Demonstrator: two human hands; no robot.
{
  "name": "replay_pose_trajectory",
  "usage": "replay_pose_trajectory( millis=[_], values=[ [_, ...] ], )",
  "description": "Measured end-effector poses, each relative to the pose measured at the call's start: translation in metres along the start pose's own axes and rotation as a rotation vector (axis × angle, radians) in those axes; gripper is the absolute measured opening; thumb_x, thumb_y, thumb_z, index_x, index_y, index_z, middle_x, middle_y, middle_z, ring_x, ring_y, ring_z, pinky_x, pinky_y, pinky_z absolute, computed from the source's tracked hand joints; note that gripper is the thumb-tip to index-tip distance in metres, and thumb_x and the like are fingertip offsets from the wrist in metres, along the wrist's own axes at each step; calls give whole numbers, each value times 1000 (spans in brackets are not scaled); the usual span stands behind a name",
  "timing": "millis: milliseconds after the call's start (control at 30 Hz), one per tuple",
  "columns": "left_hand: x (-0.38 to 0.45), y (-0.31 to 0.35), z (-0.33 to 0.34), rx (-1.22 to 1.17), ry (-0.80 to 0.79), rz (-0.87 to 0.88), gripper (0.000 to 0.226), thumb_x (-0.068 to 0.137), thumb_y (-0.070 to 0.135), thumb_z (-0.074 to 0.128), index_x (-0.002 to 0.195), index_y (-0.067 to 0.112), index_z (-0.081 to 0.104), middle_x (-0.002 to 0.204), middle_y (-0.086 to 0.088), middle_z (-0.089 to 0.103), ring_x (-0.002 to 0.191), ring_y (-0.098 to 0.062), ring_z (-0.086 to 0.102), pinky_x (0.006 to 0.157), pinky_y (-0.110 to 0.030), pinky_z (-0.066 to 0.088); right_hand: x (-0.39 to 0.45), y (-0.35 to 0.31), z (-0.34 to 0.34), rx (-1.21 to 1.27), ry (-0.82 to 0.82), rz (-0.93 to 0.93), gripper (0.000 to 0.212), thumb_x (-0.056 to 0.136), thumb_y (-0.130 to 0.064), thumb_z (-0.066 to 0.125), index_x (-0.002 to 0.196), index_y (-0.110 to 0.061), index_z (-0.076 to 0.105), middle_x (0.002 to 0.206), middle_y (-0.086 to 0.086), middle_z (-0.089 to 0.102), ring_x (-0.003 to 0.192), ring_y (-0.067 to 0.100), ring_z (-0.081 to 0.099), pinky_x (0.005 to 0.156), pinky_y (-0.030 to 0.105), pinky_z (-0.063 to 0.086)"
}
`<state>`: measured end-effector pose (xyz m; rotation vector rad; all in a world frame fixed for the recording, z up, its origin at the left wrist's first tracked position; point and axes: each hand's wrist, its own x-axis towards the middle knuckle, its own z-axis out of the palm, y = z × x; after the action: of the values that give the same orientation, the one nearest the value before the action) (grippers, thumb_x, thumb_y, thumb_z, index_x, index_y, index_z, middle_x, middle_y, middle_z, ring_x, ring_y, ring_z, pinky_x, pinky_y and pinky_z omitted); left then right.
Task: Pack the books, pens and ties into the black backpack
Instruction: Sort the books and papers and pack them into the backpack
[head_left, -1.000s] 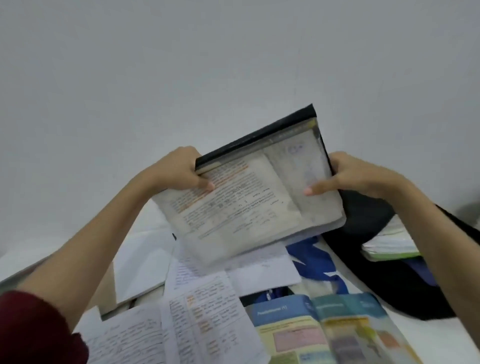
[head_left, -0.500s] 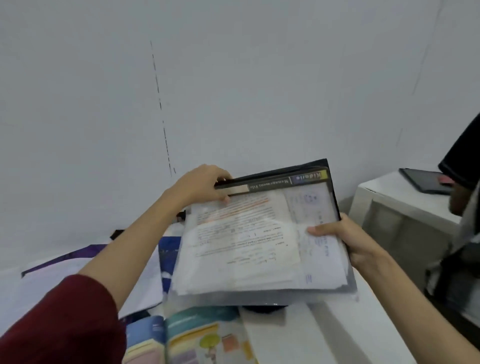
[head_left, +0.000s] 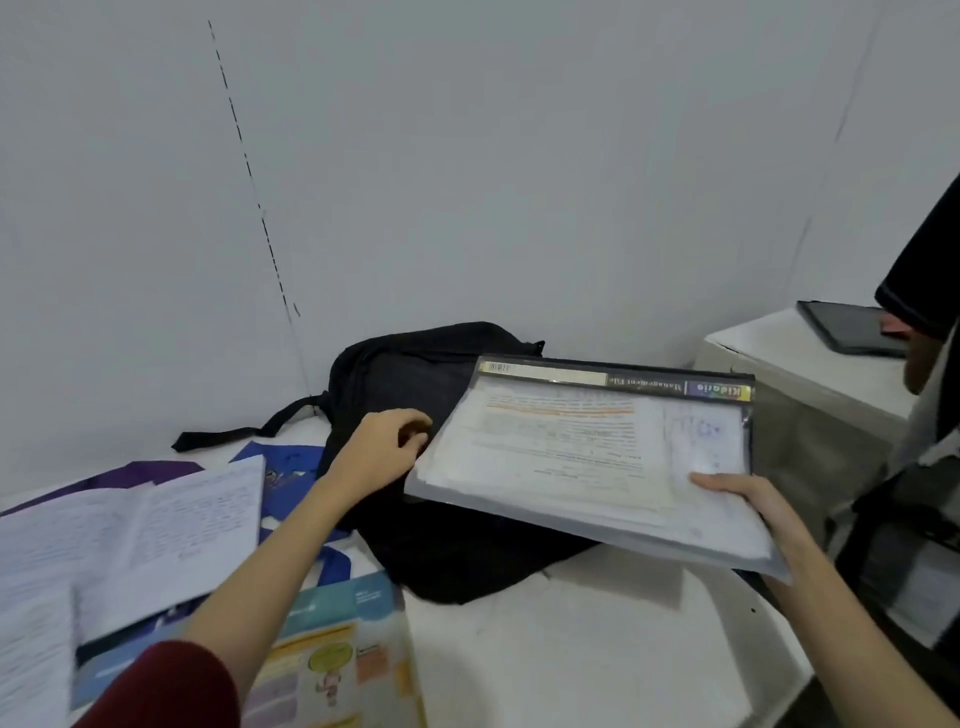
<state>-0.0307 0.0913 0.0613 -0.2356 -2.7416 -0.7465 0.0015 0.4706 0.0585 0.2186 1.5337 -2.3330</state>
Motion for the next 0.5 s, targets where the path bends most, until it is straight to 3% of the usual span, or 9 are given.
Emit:
replay_pose_trajectory(
  millis=[33, 100, 167, 233, 267, 333, 433, 500],
  values=[
    [3, -1, 4, 72, -41, 43, 33, 91, 22, 58, 124, 16, 60, 126, -1, 60, 114, -16, 55, 101, -29, 41, 1, 0, -4, -20, 0, 2, 87, 40, -18, 92, 117, -2, 56, 84, 15, 74, 65, 29, 71, 45, 32, 55],
    [7, -4, 10, 355, -151, 58, 49, 94, 38, 51, 140, 26, 42, 148, 5, 37, 137, -25, 32, 113, -41, 23, 6, 0, -17, -38, 13, 5, 116, 4, -18, 94, 113, -3, 58, 89, 16, 73, 69, 30, 72, 47, 33, 56],
    [10, -7, 14, 556, -181, 42, 54, 95, 42, 46, 145, 29, 31, 154, 7, 25, 142, -28, 21, 115, -46, 13, 11, -3, -29, -52, 5, 3, 119, -1, -17, 93, 112, -3, 58, 90, 17, 73, 70, 32, 72, 48, 35, 56],
    [14, -9, 14, 566, -66, 174, 49, 89, 18, 56, 136, 19, 42, 144, -4, 44, 131, -31, 42, 109, -44, 28, 13, -5, -34, -58, 0, 2, 116, -3, -17, 93, 107, -4, 59, 86, 17, 73, 67, 32, 71, 47, 35, 55],
    [19, -11, 11, 571, 3, 260, 52, 77, 2, 63, 125, 17, 50, 130, -10, 55, 117, -33, 55, 99, -42, 41, 14, -6, -37, -58, -7, 4, 116, -4, -17, 93, 106, -3, 59, 85, 17, 73, 66, 31, 71, 46, 35, 55],
    [36, -14, 2, 652, 144, 394, 55, 58, -12, 71, 105, 15, 59, 114, -16, 62, 99, -36, 63, 79, -40, 53, 14, -7, -39, -80, -12, 13, 118, -3, -18, 94, 108, -3, 58, 86, 17, 73, 67, 31, 71, 47, 35, 55],
    [54, -11, -4, 888, 97, 504, 25, 57, 5, 81, 77, 18, 74, 120, -13, 62, 111, -32, 59, 90, -44, 49, 15, -8, -44, -94, -4, 24, 117, -3, -18, 94, 107, -3, 58, 85, 17, 73, 66, 31, 71, 47, 35, 55],
    [55, -8, 1, 932, 29, 449, 9, 65, 22, 75, 74, 24, 77, 125, -4, 60, 116, -26, 56, 102, -48, 37, 14, -9, -47, -91, -7, 31, 117, -3, -17, 94, 107, -2, 57, 85, 18, 73, 66, 31, 71, 47, 35, 56]
  ],
)
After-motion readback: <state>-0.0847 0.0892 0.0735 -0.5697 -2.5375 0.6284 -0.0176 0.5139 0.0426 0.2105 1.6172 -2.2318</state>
